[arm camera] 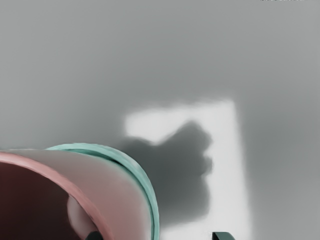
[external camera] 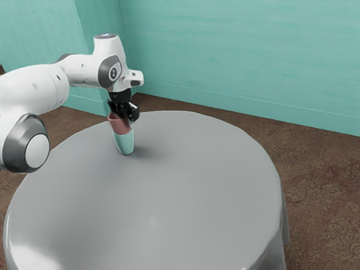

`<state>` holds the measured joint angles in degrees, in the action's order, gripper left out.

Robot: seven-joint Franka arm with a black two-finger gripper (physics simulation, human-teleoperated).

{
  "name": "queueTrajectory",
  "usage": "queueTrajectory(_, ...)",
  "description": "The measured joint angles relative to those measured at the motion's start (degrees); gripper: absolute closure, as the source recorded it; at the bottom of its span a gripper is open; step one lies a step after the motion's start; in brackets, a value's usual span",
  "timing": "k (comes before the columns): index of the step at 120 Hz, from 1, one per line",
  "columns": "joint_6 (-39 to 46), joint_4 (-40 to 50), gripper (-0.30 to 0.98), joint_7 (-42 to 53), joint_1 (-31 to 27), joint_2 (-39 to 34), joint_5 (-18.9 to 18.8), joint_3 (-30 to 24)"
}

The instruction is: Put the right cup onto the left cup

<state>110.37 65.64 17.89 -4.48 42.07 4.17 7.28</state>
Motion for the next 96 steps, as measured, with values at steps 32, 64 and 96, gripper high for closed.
queueTrajectory(32,0.2,0.8,0.12,0.2,0.0,-1.4,1.1,0.0)
queueTrajectory(64,0.1,9.3,0.04,0.3,0.0,-10.7,1.2,-1.1)
queueTrajectory(96,-1.2,24.1,0.01,0.5,0.3,-23.7,1.1,-5.2)
